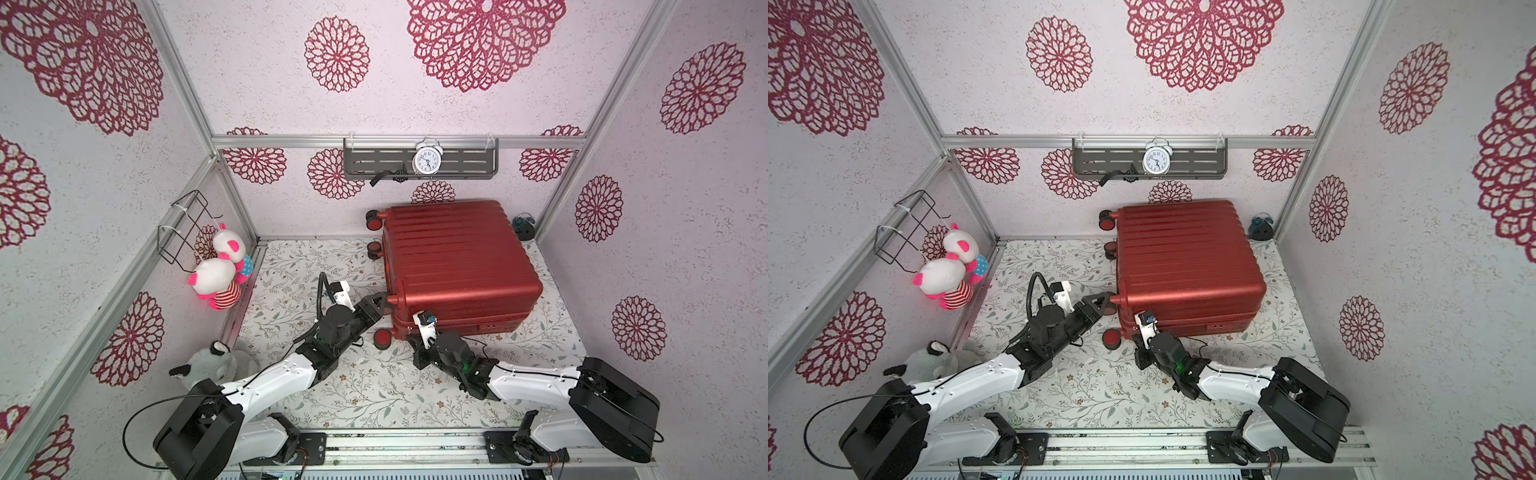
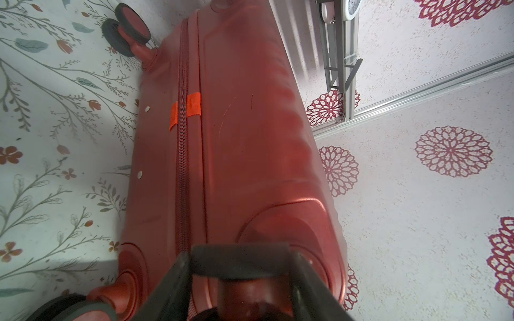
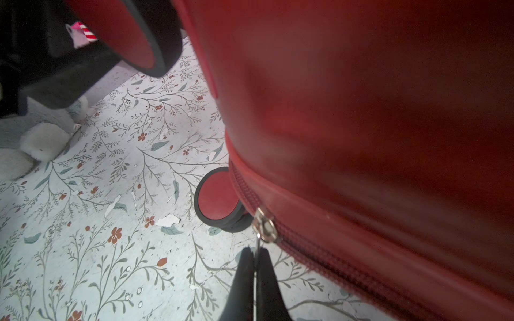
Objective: Open the suitcase zippers
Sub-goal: Unzip the zipper on the suitcase.
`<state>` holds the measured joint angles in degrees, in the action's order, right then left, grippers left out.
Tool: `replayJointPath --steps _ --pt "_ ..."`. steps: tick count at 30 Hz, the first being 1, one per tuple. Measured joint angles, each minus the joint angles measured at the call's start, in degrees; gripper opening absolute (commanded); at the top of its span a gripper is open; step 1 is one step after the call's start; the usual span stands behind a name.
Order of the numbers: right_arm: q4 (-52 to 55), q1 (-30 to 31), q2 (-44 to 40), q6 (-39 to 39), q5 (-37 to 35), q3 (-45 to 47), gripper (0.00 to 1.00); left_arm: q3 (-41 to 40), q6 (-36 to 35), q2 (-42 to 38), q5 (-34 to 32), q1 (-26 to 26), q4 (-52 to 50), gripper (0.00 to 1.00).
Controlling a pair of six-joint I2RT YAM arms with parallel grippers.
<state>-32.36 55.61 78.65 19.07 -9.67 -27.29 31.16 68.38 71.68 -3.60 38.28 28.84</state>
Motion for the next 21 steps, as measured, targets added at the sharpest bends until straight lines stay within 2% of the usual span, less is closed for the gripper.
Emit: replayJointPath --steps 5,6,10,13,17,21 --pt "-0.61 0.61 1.05 0.02 -1.22 -0.46 0.00 0.02 -0.07 0.02 -0.07 0.04 -0.07 0.34" --pt "-0.79 0.66 1.18 0.04 -1.44 -0.46 0.00 0.04 -0.11 0.02 -0.09 0.04 -0.13 0.39" --pt "-0.90 1.03 1.27 0.46 -2.40 -0.46 0.00 0.42 -0.66 -0.46 -0.35 0.20 -1.29 0.72" --pt "-1.66 1.33 1.27 1.07 -2.60 0.04 0.00 0.96 -2.05 -1.60 1.33 1.88 -4.13 0.86" --pt "-3.63 1.60 1.27 2.03 -2.71 1.16 0.00 0.96 -3.82 -4.24 3.04 3.50 -10.27 0.94" --pt "-4.02 1.68 0.92 3.56 -2.60 1.60 0.00 0.96 -5.44 -8.00 3.21 1.27 -15.10 0.97"
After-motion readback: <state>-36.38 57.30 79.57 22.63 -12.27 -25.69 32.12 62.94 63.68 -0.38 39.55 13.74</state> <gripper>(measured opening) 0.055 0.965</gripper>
